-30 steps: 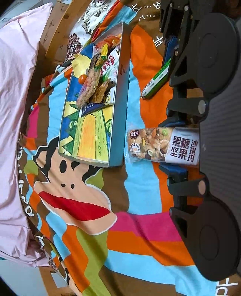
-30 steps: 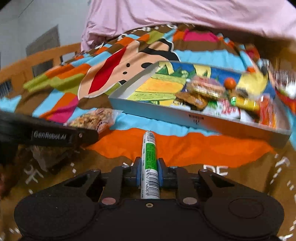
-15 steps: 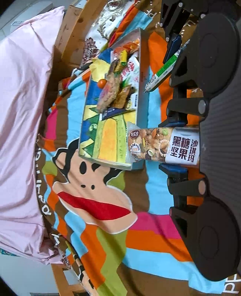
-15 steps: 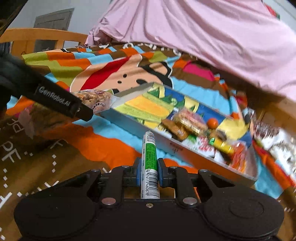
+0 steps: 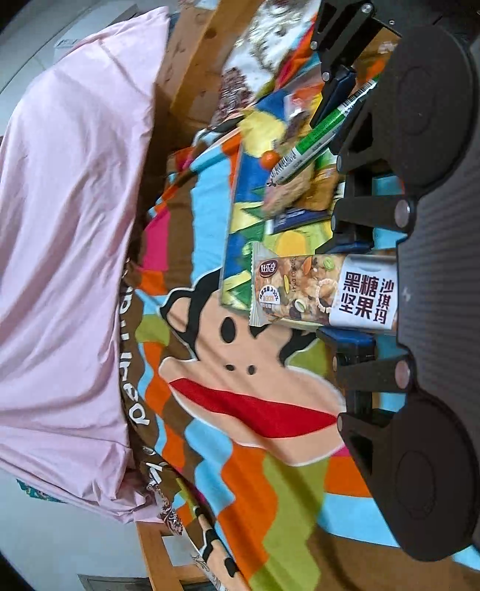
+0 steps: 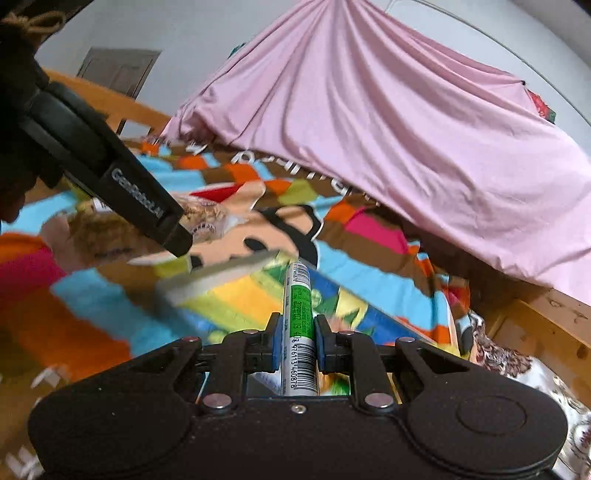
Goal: Organize snacks
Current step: 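Lift and carry the nut bag and green stick over the silver tray, then lower the nut bag and green stick into the silver tray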
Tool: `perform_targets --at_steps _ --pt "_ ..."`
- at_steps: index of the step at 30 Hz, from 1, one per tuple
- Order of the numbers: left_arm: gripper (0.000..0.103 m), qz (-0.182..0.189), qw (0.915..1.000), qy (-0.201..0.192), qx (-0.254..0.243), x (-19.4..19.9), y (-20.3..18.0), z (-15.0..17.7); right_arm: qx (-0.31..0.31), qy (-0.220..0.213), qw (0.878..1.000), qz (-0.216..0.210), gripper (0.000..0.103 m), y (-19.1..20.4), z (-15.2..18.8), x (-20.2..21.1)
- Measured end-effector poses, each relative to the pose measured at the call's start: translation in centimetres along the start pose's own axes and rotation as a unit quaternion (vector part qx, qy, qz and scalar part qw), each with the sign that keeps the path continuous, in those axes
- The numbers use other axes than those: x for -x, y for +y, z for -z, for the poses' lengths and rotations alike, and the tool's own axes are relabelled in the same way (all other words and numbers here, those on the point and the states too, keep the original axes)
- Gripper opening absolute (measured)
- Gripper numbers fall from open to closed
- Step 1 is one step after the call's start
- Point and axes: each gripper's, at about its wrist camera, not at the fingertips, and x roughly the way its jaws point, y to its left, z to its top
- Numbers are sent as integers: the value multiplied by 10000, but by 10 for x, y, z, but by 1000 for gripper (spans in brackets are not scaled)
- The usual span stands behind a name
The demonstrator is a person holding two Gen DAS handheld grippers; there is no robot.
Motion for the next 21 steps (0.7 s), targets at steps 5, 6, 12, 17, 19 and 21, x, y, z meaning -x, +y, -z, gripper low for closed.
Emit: perform_targets --at_steps 5,6,12,17,19,21 --pt "42 58 9996 -196 210 -28 2 -29 -688 -175 9975 -60 19 -15 -10 -31" --pt "42 83 9994 -225 233 -34 2 -34 -826 -219 9963 -87 19 -17 -12 -36" --pt "42 76 9993 -349 96 -73 0 -55 -1693 -358 9847 -201 19 -26 -6 -72" --pt "42 76 9996 -258 -15 -99 -4 -54 -2331 -197 9721 -192 19 -33 3 -95" --pt "42 -3 9998 -179 -79 -109 -6 -50 -2415 -134 9700 -255 19 -35 4 -101" --pt "42 -21 10000 -74 -63 -117 -6 -47 -2499 -41 9676 -359 19 -37 6 -106"
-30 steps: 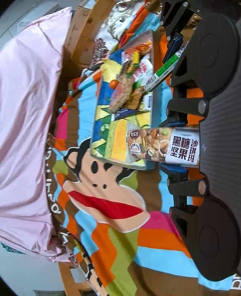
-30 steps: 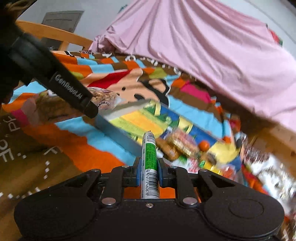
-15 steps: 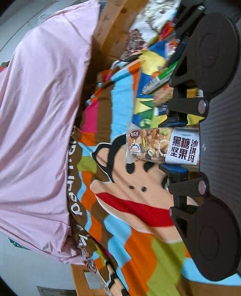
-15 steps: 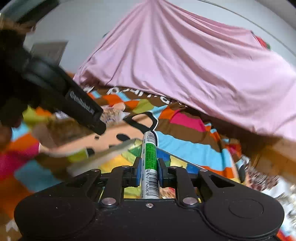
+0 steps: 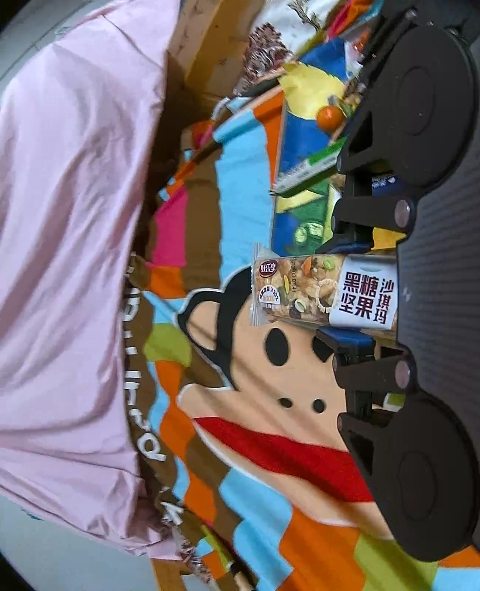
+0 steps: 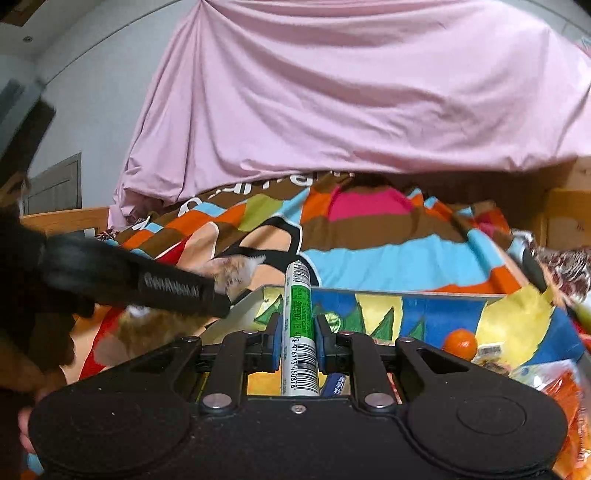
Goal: Organize snacks
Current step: 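Lower the nut bag and green stick into the silver tray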
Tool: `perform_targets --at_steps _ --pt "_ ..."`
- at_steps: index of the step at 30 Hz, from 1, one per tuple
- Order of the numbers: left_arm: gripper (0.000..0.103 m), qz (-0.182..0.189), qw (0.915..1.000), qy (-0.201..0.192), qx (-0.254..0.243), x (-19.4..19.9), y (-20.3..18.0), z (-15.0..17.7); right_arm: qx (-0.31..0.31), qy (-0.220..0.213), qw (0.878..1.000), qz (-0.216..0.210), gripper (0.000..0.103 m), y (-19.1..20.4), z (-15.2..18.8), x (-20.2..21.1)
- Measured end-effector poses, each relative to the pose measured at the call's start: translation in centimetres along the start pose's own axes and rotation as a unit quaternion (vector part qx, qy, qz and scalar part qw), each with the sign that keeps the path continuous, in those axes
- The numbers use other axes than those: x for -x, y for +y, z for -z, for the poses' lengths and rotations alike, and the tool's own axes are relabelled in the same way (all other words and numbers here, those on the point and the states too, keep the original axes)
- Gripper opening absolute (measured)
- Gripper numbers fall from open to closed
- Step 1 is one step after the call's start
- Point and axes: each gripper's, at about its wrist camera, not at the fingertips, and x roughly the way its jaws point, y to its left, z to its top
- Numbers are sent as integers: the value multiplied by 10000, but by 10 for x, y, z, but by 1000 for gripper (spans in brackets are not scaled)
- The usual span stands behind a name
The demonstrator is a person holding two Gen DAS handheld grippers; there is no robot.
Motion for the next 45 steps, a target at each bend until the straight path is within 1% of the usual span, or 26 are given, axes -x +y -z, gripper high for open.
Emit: perform_targets --at_steps 3,7,15,24,32,38,41,43,45 --pt "42 -68 9999 97 -55 -10 -2 5 -77 92 9999 -49 19 -3 2 -5" --pt "42 -68 9998 175 -68 -18 -4 11 -173 230 9996 -73 19 -6 6 -8" --pt "42 -113 9997 201 -30 -21 -4 16 -215 365 9991 -77 19 -7 9 -12" --pt "42 -142 9993 333 -32 -29 -8 21 -266 669 9974 -11 19 -11 14 -20" --pt "42 -139 9987 445 194 -34 -6 28 -247 780 9966 4 20 -11 16 -24" --pt "43 -186 9977 547 362 -36 -2 30 -219 772 9968 3 20 -10 16 -23" --pt "44 -223 9968 580 504 -35 2 30 -208 762 9969 19 21 -10 16 -23" --pt "51 -239 9972 544 459 -33 0 30 -205 740 9970 38 21 -11 15 -22" --pt "57 -233 9978 465 411 -29 -1 29 -182 676 9975 74 25 -10 13 -19"
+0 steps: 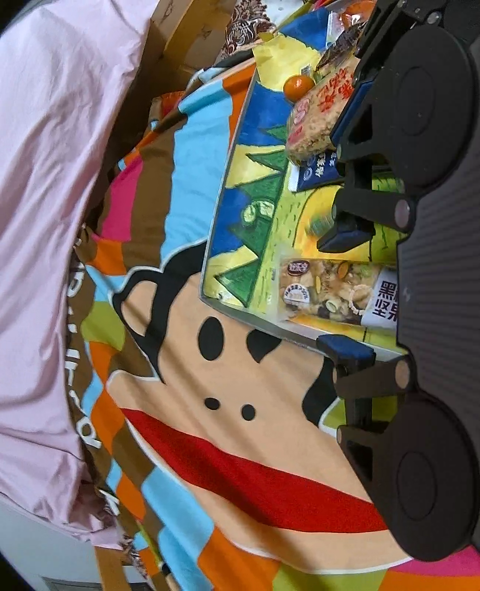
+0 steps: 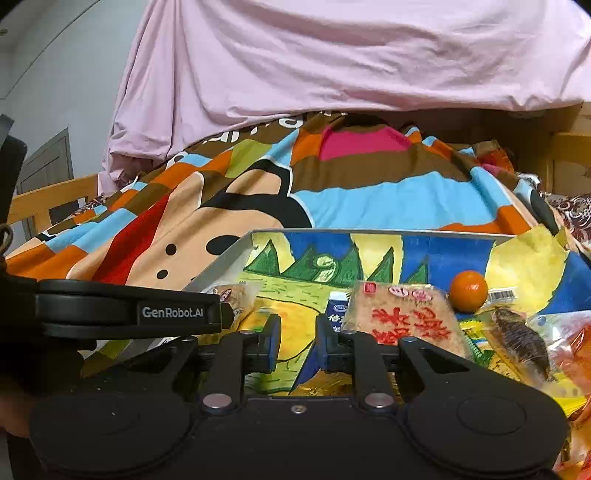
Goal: Organize snacks
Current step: 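Lower the nut bag and green stick into the silver tray, then open both tools to release the nut bag and green stick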
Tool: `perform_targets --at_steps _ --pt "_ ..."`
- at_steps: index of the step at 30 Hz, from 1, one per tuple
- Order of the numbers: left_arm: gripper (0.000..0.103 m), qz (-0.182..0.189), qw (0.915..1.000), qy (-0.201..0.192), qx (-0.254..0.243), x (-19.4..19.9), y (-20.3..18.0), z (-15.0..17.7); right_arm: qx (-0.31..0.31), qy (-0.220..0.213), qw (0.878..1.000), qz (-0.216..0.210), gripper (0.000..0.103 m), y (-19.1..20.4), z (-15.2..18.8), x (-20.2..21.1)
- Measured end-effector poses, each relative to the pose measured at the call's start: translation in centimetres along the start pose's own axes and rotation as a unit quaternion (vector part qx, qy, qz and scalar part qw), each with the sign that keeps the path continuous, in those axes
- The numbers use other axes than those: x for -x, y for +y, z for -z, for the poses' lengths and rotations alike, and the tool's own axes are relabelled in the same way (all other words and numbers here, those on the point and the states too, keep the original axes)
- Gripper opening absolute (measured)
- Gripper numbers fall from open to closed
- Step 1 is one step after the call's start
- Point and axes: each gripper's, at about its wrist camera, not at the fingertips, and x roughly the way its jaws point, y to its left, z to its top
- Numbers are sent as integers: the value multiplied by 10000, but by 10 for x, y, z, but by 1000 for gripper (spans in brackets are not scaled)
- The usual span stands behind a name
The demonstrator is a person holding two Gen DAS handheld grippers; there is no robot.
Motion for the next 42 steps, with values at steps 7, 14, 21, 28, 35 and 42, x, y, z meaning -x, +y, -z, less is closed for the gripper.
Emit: perform_targets --at_steps 7,14,21,28,35,42 --pt "63 108 9998 -143 122 11 4 -3 -12 -183 9998 108 37 -2 -5 10" --pt "79 68 9989 -413 227 27 8 -7 -31 -288 9992 261 48 -5 -11 18" --pt "95 34 9980 -523 365 44 11 -13 -205 -299 9986 383 69 -10 -21 34" --pt "102 -35 9964 -629 563 75 9 -23 -334 -493 9975 374 95 -19 -44 68" --pt "102 0 9944 -759 731 108 6 -33 -400 -641 9961 464 102 -33 -65 103" --pt "103 13 9946 -866 570 139 -7 -33 -425 -801 9952 362 102 -38 -75 139"
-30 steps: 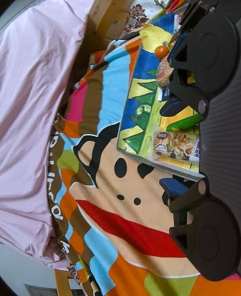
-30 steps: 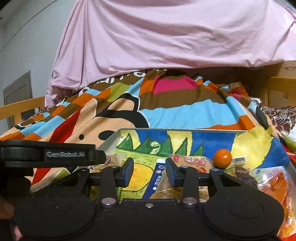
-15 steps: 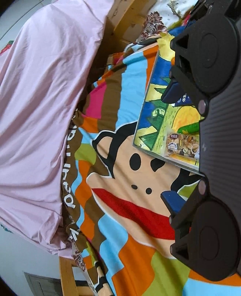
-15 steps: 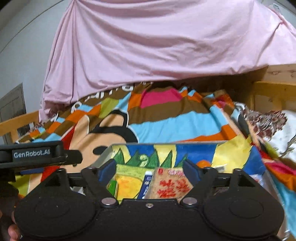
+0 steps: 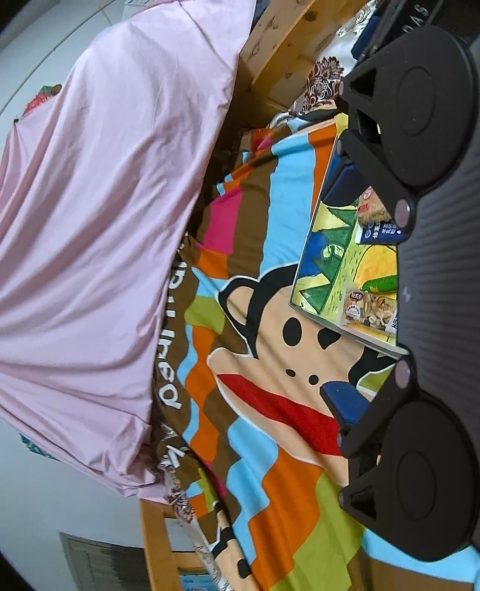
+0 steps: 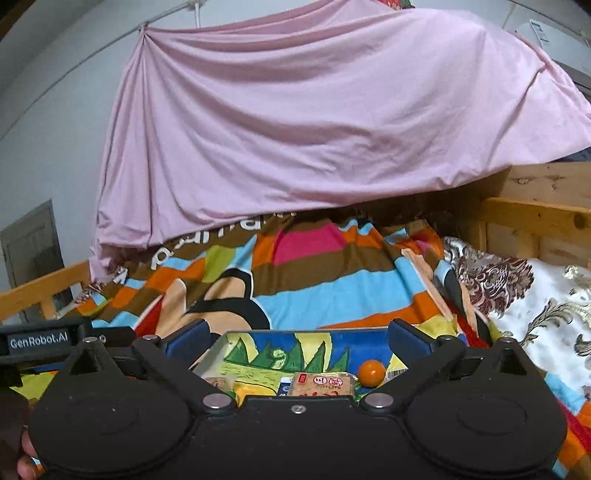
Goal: Organize snacks
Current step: 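Open both tools to release the nut bag and green stick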
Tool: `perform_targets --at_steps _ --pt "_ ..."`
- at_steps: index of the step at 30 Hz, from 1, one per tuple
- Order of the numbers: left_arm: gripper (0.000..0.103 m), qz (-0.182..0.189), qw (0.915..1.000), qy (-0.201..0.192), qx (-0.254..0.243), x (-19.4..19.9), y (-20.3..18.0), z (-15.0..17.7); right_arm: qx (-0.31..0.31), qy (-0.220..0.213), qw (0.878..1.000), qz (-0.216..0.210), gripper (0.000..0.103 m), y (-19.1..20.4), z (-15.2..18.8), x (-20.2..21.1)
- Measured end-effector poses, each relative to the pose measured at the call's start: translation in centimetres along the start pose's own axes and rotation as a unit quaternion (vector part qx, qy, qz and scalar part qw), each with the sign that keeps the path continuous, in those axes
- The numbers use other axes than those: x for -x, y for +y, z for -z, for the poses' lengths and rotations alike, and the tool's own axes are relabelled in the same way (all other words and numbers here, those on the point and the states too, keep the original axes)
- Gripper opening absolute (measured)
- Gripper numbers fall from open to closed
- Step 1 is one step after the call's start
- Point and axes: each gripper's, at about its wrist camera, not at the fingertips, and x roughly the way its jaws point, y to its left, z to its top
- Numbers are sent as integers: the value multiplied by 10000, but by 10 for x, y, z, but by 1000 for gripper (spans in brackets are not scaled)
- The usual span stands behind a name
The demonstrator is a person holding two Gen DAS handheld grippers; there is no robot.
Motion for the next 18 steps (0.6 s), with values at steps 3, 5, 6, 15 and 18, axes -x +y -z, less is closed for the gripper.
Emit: perform_targets --at_steps 3,5,6,15,18 --pt "103 -13 10000 -25 -2 14 -4 1 114 -65 9999 -50 102 3 -5 15" --pt "103 -32 10000 -32 37 23 -5 2 204 -126 9997 -95 102 5 -7 26" --pt "103 -50 10000 -35 58 27 -6 3 253 -166 9995 -92 102 7 -8 31" --pt "103 -354 9990 -233 162 72 1 15 329 -299 9989 134 102 9 -6 76" --pt "103 -424 9985 -343 106 86 2 21 301 -357 9987 192 103 10 -3 88"
